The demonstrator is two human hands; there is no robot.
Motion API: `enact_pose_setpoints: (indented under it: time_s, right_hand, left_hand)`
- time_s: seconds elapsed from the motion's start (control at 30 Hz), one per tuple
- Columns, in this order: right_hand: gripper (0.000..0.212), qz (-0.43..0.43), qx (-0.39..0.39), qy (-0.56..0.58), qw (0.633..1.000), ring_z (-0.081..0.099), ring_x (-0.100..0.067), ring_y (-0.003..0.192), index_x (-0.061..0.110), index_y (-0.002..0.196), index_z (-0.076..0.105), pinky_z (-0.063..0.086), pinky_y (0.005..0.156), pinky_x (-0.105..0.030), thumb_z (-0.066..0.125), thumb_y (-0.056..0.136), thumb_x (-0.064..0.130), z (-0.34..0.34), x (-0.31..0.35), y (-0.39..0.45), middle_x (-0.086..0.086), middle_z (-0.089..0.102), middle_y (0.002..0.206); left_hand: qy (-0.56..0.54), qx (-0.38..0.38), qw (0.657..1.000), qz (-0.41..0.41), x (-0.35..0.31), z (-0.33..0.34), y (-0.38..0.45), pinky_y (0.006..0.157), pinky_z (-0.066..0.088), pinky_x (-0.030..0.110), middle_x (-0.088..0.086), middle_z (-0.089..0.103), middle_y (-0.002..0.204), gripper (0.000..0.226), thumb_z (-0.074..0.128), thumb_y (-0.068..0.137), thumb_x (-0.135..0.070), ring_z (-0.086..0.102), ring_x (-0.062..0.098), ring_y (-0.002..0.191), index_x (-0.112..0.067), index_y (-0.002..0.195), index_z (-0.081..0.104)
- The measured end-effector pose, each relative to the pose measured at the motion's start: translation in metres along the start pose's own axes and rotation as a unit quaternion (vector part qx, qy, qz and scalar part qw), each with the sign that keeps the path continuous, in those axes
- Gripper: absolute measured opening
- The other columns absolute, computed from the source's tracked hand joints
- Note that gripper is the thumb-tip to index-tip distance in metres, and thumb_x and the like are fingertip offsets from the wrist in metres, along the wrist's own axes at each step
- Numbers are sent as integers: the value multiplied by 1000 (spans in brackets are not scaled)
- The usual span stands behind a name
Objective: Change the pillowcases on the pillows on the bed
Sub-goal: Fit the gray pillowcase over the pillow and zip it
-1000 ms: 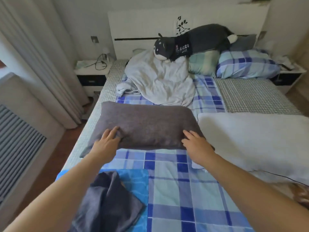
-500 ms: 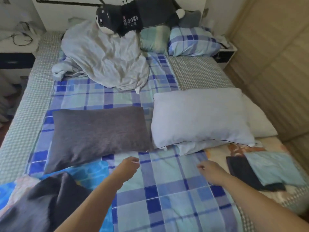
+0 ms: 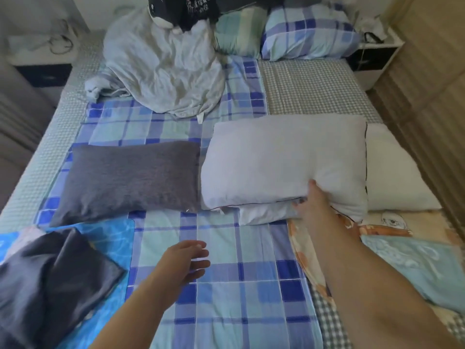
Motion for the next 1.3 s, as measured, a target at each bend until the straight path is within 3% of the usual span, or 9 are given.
enact_pose_setpoints:
  time_s: [0.27, 0.4, 0.53, 0.67, 0.87, 0.93, 1.0, 1.1, 1.3]
  right_hand:
    - [12, -167, 80, 50, 981, 55, -17, 64, 14, 90, 57, 48, 57, -27, 52, 95, 5, 40, 76, -138, -4, 57, 79]
    - [15, -260, 143, -10, 955, 70, -23, 76, 10, 84, 67, 58, 70, -43, 56, 88, 1, 26, 90, -206, -7, 71, 81]
    - [21, -371, 128, -258, 883, 69, -19, 76, 10, 81, 66, 57, 72, -38, 55, 97, 17, -11, 94, -265, -2, 71, 79]
    - [36, -516, -120, -541, 653, 45, -28, 69, 5, 74, 48, 32, 68, -33, 47, 100, 31, -33, 106, -298, -8, 48, 71]
    - [26, -435, -70, -629, 641, 54, -30, 72, 5, 73, 54, 38, 68, -33, 54, 89, 25, 2, 41, -246, -12, 60, 81]
    - [23, -378, -31, -667, 641, 63, -38, 96, 7, 92, 61, 43, 75, -34, 52, 92, 27, 21, -12, -193, -18, 66, 105]
    - [22, -374, 12, -714, 592, 62, -37, 105, 12, 106, 61, 45, 86, -38, 50, 96, 28, 17, -70, -150, -16, 65, 111]
    - [33, -415, 68, -753, 506, 53, -34, 123, 13, 125, 60, 38, 106, -43, 55, 96, 26, -32, -154, -122, -13, 59, 130]
    - [60, -255, 72, -799, 540, 24, -30, 145, 33, 156, 19, 28, 117, -42, 42, 101, 34, -162, -211, -106, -7, 17, 162]
  left_hand:
    - [-221, 24, 974, -49, 26, 58, -2, 82, 55, 43, 19, 65, 125, 43, 60, 100, -38, 67, 34, 108, -5, 127, 57]
    - [-441, 96, 893, -2, -26, 75, 1, 102, 50, 52, 20, 61, 130, 72, 57, 91, -66, 64, 38, 117, -8, 132, 49]
    - [-514, -45, 855, 60, -85, 37, -14, 64, 60, 34, 8, 68, 120, 41, 63, 97, -26, 69, 26, 100, -15, 135, 55]
    - [-333, -169, 904, 208, -97, -28, -83, 47, 54, 29, 8, 67, 91, 14, 59, 91, -10, 65, 23, 69, -8, 105, 60]
    - [-160, -195, 937, 243, -81, -112, -87, 37, 40, 25, 6, 52, 50, 11, 51, 94, -14, 47, 22, 36, -8, 85, 50]
    - [-64, -195, 959, 196, -55, -121, -44, 51, 53, 34, 12, 65, 75, 21, 45, 98, -26, 61, 24, 52, -7, 105, 53]
    - [147, -114, 972, 144, -6, -113, 1, 96, 53, 45, 17, 61, 132, 48, 47, 99, -45, 66, 32, 105, -17, 138, 44]
    - [453, 40, 884, 111, 80, -80, 20, 119, 28, 38, 11, 25, 164, 80, 58, 98, -47, 34, 30, 146, -26, 161, 13]
    - [586, 136, 794, 84, 150, -44, 15, 112, 31, 26, 8, 30, 162, 75, 52, 103, -32, 39, 24, 142, -26, 161, 5]
Point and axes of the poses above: each hand's wrist, its own y-axis towards the middle knuckle, its own z-axis out of the palm, x = y × z, the point moved 5 cm from there along y, towards the middle knuckle
